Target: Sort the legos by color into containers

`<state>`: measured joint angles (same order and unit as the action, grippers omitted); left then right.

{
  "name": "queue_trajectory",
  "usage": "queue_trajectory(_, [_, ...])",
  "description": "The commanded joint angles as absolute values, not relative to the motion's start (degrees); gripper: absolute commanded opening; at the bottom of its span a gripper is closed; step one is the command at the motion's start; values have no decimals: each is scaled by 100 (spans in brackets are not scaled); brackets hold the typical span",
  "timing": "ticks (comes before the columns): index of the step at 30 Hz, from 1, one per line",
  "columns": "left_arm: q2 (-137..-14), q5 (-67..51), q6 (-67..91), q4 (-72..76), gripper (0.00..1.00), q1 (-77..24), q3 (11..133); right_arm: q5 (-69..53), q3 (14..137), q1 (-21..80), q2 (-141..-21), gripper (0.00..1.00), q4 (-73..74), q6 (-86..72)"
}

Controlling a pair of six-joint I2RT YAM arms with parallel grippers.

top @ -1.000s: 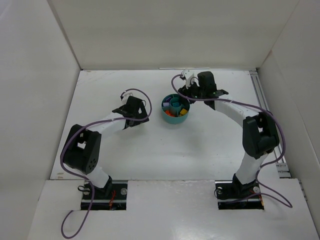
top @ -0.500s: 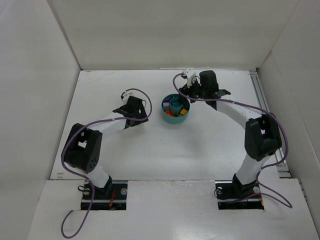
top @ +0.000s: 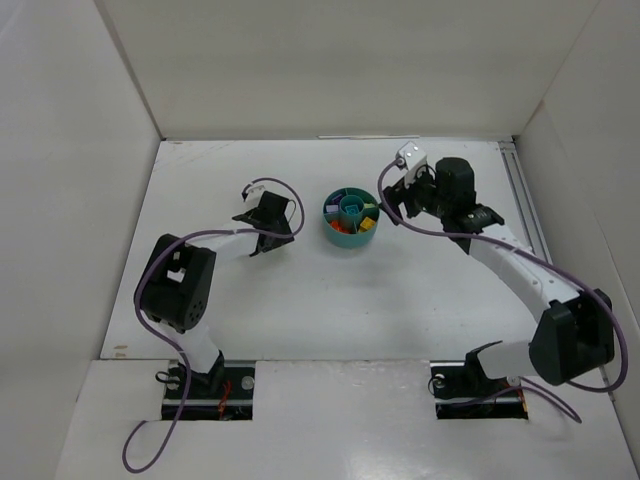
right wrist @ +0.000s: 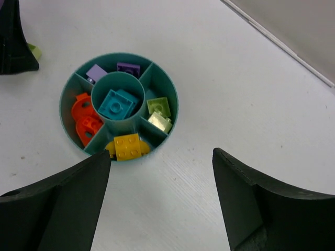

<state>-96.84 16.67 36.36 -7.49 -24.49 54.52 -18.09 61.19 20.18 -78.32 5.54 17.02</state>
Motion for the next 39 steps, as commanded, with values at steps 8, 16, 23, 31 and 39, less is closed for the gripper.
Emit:
queue_trajectory(8, [-9967,2021,3762,-554,35,-2373,5835,-1178,5494,1802,-6751,83,957,1705])
queue_trajectory(16, [-9721,2021,3498,-492,22,-2373,5897,-905,5169,1802,-6249,83,1213,1758])
queue_trajectory(23, [-9036,1890,3183,-387,22,-2425,5897,-800,4878,1802,-5871,85,1371,1758])
queue_trajectory(31, [-8675,1504,2673,-256,22,-2689,6354,-642,4614,1688,-5616,87,1477,1758])
queue_trajectory(39, [-8657,634,1478,113,22,-3172,7188,-466,4509,1416,-5502,100,1529,1758])
